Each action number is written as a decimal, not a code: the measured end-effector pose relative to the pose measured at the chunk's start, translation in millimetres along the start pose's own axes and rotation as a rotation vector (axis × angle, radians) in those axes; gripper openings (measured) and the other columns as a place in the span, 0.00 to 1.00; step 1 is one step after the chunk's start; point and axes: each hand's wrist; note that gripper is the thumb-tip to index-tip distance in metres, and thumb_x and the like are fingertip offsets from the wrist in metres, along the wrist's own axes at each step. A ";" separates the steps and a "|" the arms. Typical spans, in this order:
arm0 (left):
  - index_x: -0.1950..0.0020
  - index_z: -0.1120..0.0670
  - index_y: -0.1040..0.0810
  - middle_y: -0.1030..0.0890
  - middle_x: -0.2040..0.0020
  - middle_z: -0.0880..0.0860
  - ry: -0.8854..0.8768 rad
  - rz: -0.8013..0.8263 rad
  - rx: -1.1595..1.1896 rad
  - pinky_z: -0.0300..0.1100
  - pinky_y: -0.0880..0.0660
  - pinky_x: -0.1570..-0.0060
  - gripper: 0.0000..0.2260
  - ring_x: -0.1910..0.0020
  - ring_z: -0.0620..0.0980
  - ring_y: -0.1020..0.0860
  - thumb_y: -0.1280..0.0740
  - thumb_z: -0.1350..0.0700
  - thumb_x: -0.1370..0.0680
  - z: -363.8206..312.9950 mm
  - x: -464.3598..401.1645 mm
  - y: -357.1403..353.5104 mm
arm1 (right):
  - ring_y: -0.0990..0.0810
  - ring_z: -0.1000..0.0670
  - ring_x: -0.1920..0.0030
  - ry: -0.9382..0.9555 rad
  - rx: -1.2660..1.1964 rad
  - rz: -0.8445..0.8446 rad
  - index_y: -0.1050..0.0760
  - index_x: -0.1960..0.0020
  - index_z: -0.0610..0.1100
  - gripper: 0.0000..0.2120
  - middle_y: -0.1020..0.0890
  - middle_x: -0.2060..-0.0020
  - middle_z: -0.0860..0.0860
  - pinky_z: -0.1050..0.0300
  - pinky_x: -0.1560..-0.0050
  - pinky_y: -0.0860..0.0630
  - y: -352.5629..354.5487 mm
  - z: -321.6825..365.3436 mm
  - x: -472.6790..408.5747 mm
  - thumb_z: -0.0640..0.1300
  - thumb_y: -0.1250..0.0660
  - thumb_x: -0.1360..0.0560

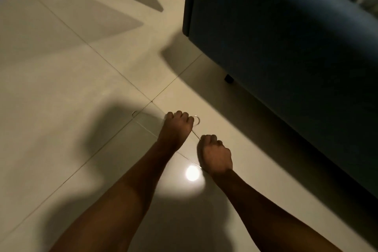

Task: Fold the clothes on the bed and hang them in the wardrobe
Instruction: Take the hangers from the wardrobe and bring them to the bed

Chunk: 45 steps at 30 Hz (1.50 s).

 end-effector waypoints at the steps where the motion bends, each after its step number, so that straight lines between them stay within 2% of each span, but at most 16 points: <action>1: 0.61 0.55 0.26 0.26 0.66 0.54 -0.036 -0.034 -0.031 0.45 0.32 0.66 0.11 0.66 0.56 0.26 0.46 0.66 0.28 2.1 -2.6 -3.9 | 0.22 0.44 0.73 0.029 0.001 0.001 0.22 0.57 0.40 0.14 0.22 0.66 0.45 0.60 0.78 0.37 -1.7 -1.3 -3.2 0.39 0.25 0.40; 4: 0.60 0.55 0.27 0.26 0.65 0.54 -0.113 -0.131 -0.108 0.46 0.34 0.66 0.10 0.66 0.56 0.27 0.45 0.65 0.25 10.2 -3.7 -14.4 | 0.21 0.43 0.73 0.038 0.000 -0.021 0.23 0.54 0.43 0.12 0.21 0.66 0.47 0.58 0.75 0.41 5.0 -6.9 -8.8 0.43 0.25 0.35; 6: 0.59 0.55 0.26 0.26 0.68 0.54 -0.093 -0.162 -0.107 0.45 0.32 0.67 0.16 0.71 0.55 0.26 0.50 0.65 0.21 16.0 -3.8 -8.5 | 0.17 0.40 0.61 0.039 -0.032 -0.042 0.28 0.41 0.43 0.11 0.19 0.56 0.46 0.53 0.69 0.36 21.4 -13.5 -8.2 0.46 0.36 0.21; 8: 0.56 0.55 0.24 0.27 0.70 0.53 -0.057 -0.158 -0.086 0.43 0.33 0.70 0.19 0.75 0.54 0.27 0.54 0.63 0.19 19.2 -2.2 15.6 | 0.18 0.38 0.49 0.055 -0.042 -0.024 0.36 0.34 0.43 0.13 0.21 0.46 0.45 0.50 0.62 0.33 39.9 -20.3 -3.0 0.45 0.48 0.16; 12: 0.52 0.55 0.28 0.26 0.68 0.54 -0.069 -0.112 -0.064 0.44 0.32 0.69 0.08 0.70 0.56 0.25 0.43 0.61 0.28 21.3 6.1 102.3 | 0.19 0.39 0.46 0.054 -0.042 -0.044 0.39 0.32 0.43 0.15 0.22 0.42 0.45 0.50 0.61 0.34 107.0 -26.5 27.7 0.38 0.47 0.18; 15: 0.53 0.54 0.24 0.22 0.64 0.54 -0.107 -0.031 -0.088 0.44 0.30 0.67 0.10 0.66 0.57 0.22 0.31 0.61 0.33 25.0 8.9 204.8 | 0.19 0.37 0.45 0.045 -0.064 -0.013 0.40 0.30 0.43 0.18 0.22 0.42 0.44 0.50 0.61 0.33 194.3 -35.4 69.7 0.36 0.47 0.19; 20: 0.38 0.53 0.25 0.22 0.46 0.55 -0.082 0.006 -0.003 0.50 0.28 0.51 0.18 0.47 0.58 0.22 0.33 0.63 0.27 23.3 -1.8 401.7 | 0.19 0.37 0.45 -0.011 -0.212 -0.083 0.39 0.30 0.44 0.18 0.25 0.39 0.43 0.46 0.54 0.26 354.6 -66.8 132.9 0.39 0.42 0.19; 25: 0.51 0.53 0.22 0.21 0.57 0.54 -0.109 -0.186 0.010 0.48 0.27 0.64 0.23 0.59 0.58 0.22 0.21 0.63 0.43 14.8 -47.9 544.7 | 0.21 0.39 0.53 -0.105 -0.377 -0.358 0.30 0.44 0.46 0.09 0.21 0.50 0.45 0.48 0.59 0.28 463.9 -130.5 168.6 0.44 0.36 0.23; 28: 0.53 0.54 0.22 0.23 0.60 0.54 -0.129 -0.326 0.041 0.49 0.28 0.66 0.20 0.63 0.58 0.23 0.23 0.67 0.41 -12.1 -90.8 597.9 | 0.24 0.42 0.53 -0.270 -0.433 -0.445 0.30 0.46 0.49 0.06 0.22 0.51 0.47 0.49 0.58 0.32 492.8 -185.3 185.8 0.43 0.40 0.22; 31: 0.51 0.53 0.21 0.22 0.57 0.54 -0.107 -0.425 0.153 0.55 0.26 0.53 0.17 0.58 0.60 0.21 0.30 0.68 0.36 -55.8 -136.1 627.2 | 0.25 0.46 0.58 -0.437 -0.655 -0.581 0.31 0.50 0.51 0.05 0.23 0.56 0.52 0.51 0.58 0.31 505.8 -237.4 203.7 0.42 0.43 0.22; 33: 0.41 0.50 0.21 0.20 0.44 0.54 -0.097 -0.404 0.217 0.60 0.32 0.39 0.18 0.43 0.58 0.22 0.32 0.65 0.28 -94.9 -161.5 637.1 | 0.26 0.48 0.60 -0.537 -0.772 -0.679 0.28 0.52 0.52 0.11 0.22 0.59 0.54 0.53 0.61 0.34 507.0 -269.7 208.2 0.35 0.40 0.25; 36: 0.20 0.48 0.40 0.42 0.20 0.53 -0.188 -0.141 0.247 0.63 0.48 0.27 0.24 0.21 0.55 0.44 0.40 0.54 0.17 -156.4 -183.6 638.3 | 0.26 0.46 0.61 -0.780 -0.925 -0.736 0.27 0.54 0.50 0.13 0.22 0.62 0.51 0.53 0.63 0.37 500.3 -308.5 207.6 0.33 0.41 0.22; 38: 0.18 0.47 0.49 0.53 0.17 0.50 -0.267 -0.017 0.179 0.62 0.51 0.25 0.26 0.19 0.53 0.54 0.44 0.50 0.15 -177.8 -183.0 637.5 | 0.24 0.41 0.58 -0.960 -1.075 -0.752 0.24 0.53 0.47 0.12 0.21 0.61 0.47 0.54 0.61 0.36 498.7 -323.9 201.3 0.36 0.43 0.19; 41: 0.19 0.45 0.50 0.55 0.17 0.49 -0.383 0.041 0.155 0.63 0.52 0.25 0.27 0.19 0.53 0.56 0.44 0.49 0.15 -215.8 -184.4 626.3 | 0.22 0.40 0.56 -1.173 -1.303 -0.797 0.23 0.55 0.47 0.14 0.20 0.59 0.45 0.54 0.59 0.31 483.5 -358.1 191.9 0.36 0.44 0.19; 43: 0.19 0.45 0.50 0.55 0.17 0.50 -0.425 0.075 0.142 0.63 0.52 0.25 0.27 0.19 0.53 0.56 0.43 0.48 0.16 -231.6 -183.1 619.2 | 0.22 0.43 0.64 -1.203 -1.543 -0.823 0.22 0.53 0.45 0.13 0.20 0.61 0.44 0.54 0.62 0.25 474.3 -376.8 186.9 0.37 0.44 0.18; 45: 0.19 0.45 0.50 0.56 0.17 0.49 -0.452 0.091 0.126 0.62 0.52 0.24 0.27 0.19 0.53 0.56 0.43 0.46 0.16 -237.6 -182.6 617.0 | 0.22 0.45 0.66 -1.200 -1.710 -0.771 0.22 0.43 0.45 0.11 0.20 0.58 0.44 0.50 0.61 0.21 468.2 -390.9 185.8 0.39 0.42 0.18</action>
Point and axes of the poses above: each hand's wrist, its own x-axis away from the middle knuckle, its own y-axis out of the back of the hand, z = x × y
